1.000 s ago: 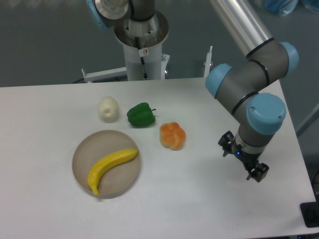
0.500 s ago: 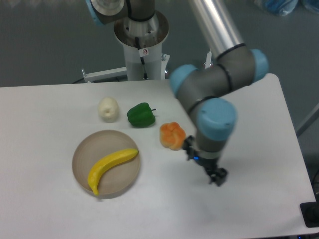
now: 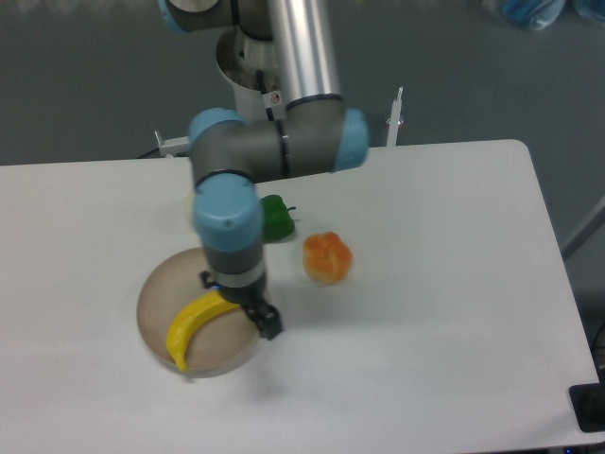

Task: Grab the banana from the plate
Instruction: 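Lower the gripper and close it around the banana's middle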

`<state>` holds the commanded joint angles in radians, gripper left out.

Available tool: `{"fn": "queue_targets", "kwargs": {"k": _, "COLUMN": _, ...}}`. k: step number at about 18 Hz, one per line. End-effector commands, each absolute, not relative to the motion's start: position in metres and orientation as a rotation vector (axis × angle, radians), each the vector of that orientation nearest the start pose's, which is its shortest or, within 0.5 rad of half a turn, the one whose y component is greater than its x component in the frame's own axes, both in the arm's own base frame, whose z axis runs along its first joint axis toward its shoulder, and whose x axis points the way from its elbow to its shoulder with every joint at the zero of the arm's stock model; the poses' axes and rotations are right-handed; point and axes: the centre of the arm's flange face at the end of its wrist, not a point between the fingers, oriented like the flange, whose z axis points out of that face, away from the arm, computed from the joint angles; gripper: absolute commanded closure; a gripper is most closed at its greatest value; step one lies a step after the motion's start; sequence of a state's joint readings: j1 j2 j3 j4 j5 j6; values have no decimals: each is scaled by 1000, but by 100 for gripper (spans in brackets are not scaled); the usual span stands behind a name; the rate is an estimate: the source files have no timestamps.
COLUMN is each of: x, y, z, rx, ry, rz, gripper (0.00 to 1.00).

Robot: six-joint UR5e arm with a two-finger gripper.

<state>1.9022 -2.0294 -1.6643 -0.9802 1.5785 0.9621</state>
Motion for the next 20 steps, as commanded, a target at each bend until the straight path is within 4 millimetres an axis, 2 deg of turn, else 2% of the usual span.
{"fn": "queue_targets", "kwargs": {"k": 2, "x": -66, "y": 633, "z": 232, "rx": -2988, "ry": 939, "rz": 29, "gripper": 0}}
{"fn": "queue_targets", "kwargs": {"k": 5, "x": -59, "y": 623, "z": 214, "rx": -3012, "ry": 954, "rz": 3, "gripper": 0}}
{"fn": "queue_targets", "kwargs": {"k": 15, "x": -51, "y": 624, "z": 193, "rx": -3019, "ry": 982, "rz": -4, "gripper": 1}}
{"fn": "queue_targets", "kwargs": {"k": 17, "x": -51, "y": 625, "z": 189, "rx": -3018, "ry": 982, "rz": 0, "gripper": 24}}
{"fn": "queue_targets", "kwargs": {"k": 19, "x": -52, "y": 626, "z": 190, "rx": -3013, "ry": 980, "rz": 6, "gripper": 37}}
{"fn": "queue_targets", "kwargs": {"k": 20, "x": -52, "y": 627, "z": 191, "rx": -3011, "ry": 979, "rz": 9, "gripper": 51}}
